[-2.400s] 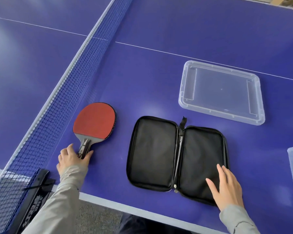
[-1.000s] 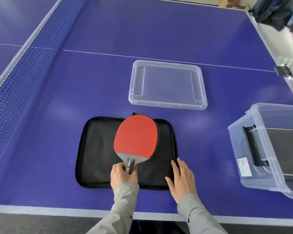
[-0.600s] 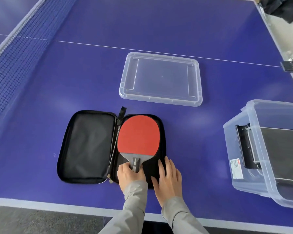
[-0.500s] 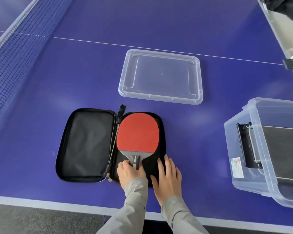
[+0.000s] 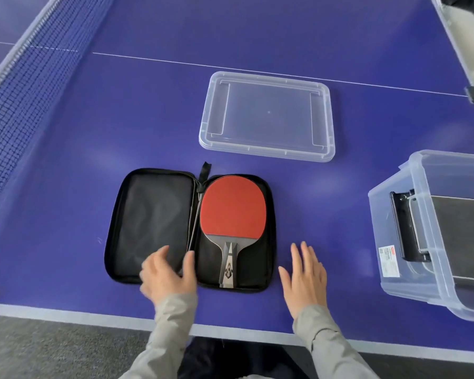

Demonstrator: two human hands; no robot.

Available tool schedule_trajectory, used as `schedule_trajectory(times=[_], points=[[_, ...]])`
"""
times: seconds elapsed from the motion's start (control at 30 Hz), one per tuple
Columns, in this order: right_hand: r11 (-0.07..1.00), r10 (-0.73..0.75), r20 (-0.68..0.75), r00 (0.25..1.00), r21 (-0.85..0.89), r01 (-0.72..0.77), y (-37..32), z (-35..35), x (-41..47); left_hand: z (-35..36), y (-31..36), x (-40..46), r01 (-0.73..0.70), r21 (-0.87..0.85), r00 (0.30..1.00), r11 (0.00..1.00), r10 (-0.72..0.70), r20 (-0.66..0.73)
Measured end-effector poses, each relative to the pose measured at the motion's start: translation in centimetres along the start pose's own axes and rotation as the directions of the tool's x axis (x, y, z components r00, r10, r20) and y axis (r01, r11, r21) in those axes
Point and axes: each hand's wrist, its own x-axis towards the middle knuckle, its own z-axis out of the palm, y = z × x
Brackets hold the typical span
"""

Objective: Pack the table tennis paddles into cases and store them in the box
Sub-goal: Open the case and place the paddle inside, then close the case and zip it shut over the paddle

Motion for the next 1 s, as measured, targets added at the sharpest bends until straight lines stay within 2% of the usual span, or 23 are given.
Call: schedule_trajectory(times=[0.07,0.1,0.2,0.3,0.37,0.43,0.5,0.57,0.67,0.73,0.8,0.83,0.9,0.93,0.97,1.0], points=[[0.997,0.033,0.074,0.997,-0.067,-0.028,1.4,0.1,0.2,-2.2,-2.4,2.9,0.170,0.014,0.980,0.985,-0.168,-0.105],[0.995,0.034,0.099,0.995,-0.093,-0.025,2.0,0.1,0.2,-3.0,-3.7,4.4,0.255,0.018,0.961,0.967,-0.252,-0.113],[0.991,0.023,0.129,0.991,-0.134,-0.005,2.3,0.1,0.0,-4.6,-6.8,7.5,0.383,0.067,0.924,0.921,-0.383,-0.015],[0.983,0.036,0.142,0.989,-0.184,-0.010,2.1,0.3,0.1,-5.0,-7.9,8.4,0.345,0.041,0.932,0.938,-0.347,0.100],[0.980,0.043,0.149,0.988,-0.200,-0.013,2.0,0.3,0.1,-5.4,-8.0,8.2,0.295,-0.034,0.947,0.955,-0.288,0.144],[0.978,0.037,0.138,0.990,-0.208,-0.008,1.8,0.1,0.0,-6.6,-7.6,7.4,0.294,-0.275,0.950,0.915,-0.250,0.186],[0.976,0.042,0.120,0.992,-0.216,-0.015,1.9,0.1,0.0,-8.7,-6.1,6.1,0.292,-0.521,0.952,0.802,-0.188,0.243],[0.971,0.063,0.153,0.986,-0.239,-0.025,2.0,0.1,0.1,-10.5,-4.1,4.5,0.208,-0.618,0.967,0.758,-0.067,0.244],[0.975,0.101,0.215,0.971,-0.218,-0.053,1.6,-0.5,0.3,-11.4,0.1,0.9,-0.092,-0.549,0.959,0.831,0.222,0.175],[0.986,0.094,0.191,0.977,-0.152,-0.065,0.9,-1.2,0.5,-10.6,2.8,-2.0,-0.284,-0.466,0.887,0.838,0.414,0.204],[0.989,0.079,0.116,0.990,0.112,-0.092,-0.4,-2.2,0.7,-9.1,4.6,-4.3,-0.445,-0.399,0.775,0.802,0.568,0.276],[0.942,0.091,0.082,0.992,0.317,-0.113,-1.5,-3.0,1.0,-8.1,5.3,-5.1,-0.531,-0.364,0.719,0.765,0.635,0.284],[0.688,0.138,0.060,0.989,0.713,-0.139,-3.7,-4.8,1.6,-6.4,6.6,-6.2,-0.665,-0.273,0.638,0.695,0.719,0.277],[0.566,0.150,0.072,0.986,0.811,-0.146,-4.7,-5.5,2.0,-5.6,7.0,-6.5,-0.712,-0.221,0.607,0.667,0.742,0.284],[0.506,0.149,0.104,0.983,0.846,-0.166,-5.4,-5.9,2.6,-4.7,7.2,-6.6,-0.744,-0.180,0.578,0.643,0.756,0.308],[0.507,0.129,0.160,0.979,0.838,-0.203,-5.9,-6.0,3.1,-3.9,7.2,-6.9,-0.765,-0.153,0.554,0.626,0.760,0.340]])
